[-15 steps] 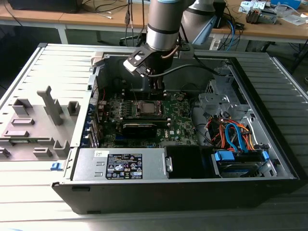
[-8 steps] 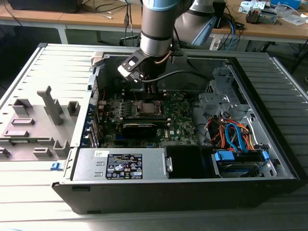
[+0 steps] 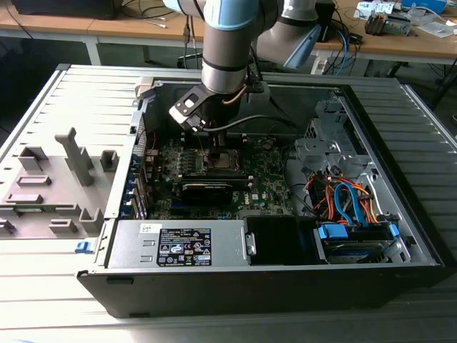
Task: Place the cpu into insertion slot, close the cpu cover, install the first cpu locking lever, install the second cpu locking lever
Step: 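Close the cpu cover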
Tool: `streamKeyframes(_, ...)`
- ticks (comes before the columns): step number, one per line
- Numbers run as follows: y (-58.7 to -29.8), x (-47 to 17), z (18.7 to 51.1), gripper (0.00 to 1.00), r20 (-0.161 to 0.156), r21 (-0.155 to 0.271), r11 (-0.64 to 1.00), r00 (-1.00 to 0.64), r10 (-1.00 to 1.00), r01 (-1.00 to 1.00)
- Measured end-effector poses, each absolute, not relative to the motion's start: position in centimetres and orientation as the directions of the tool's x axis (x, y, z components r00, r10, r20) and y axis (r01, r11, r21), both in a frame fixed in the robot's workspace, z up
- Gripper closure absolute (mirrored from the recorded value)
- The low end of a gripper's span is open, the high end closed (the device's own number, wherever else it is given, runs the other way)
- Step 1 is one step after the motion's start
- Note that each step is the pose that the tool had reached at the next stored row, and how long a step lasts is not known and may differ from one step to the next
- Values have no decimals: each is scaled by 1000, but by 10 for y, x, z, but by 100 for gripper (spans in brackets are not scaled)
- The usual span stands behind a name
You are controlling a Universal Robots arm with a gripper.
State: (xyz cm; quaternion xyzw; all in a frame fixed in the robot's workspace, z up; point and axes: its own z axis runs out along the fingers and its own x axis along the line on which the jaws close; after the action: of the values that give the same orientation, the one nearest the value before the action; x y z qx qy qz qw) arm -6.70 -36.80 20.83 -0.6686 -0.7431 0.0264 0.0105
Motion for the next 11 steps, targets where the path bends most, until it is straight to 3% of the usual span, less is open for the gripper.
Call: streamKeyframes(11,-368,-57,235,89,-21,-57,104,-106,994,993)
